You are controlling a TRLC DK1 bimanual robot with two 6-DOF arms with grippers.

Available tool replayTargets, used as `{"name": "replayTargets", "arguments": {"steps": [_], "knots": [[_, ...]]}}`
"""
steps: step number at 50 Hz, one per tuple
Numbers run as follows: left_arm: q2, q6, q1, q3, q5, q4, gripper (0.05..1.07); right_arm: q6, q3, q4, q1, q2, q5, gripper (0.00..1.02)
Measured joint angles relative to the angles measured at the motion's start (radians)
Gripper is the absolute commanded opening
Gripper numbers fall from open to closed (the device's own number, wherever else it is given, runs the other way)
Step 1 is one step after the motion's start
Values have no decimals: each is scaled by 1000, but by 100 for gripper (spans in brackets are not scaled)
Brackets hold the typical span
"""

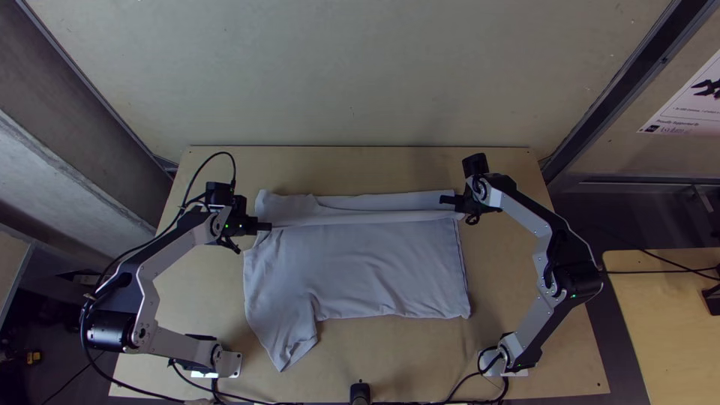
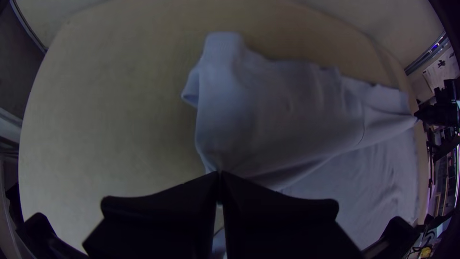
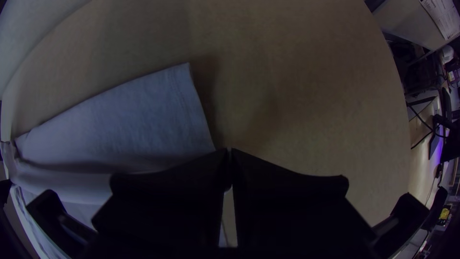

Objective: Fold the t-shirt

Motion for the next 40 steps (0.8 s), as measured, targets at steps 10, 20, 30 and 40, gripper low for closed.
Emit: {"name": "replayTargets", "arguments": {"steps": [10,20,30,40], "knots": [[-9,15,0,8,-13,-90,101,-8,-3,-2,-28,-33,15,99],[-60,19,9,88,-11,-187,102,-16,-24,-5,-58,-167,22,99],[-150,42,11,179,-10,-300,102,-49,-80,-17,-74,-336,25,99],[-278,59,-15,186,-10,-445,102,-67,-103,-104,-83,-504,25,99]]}}
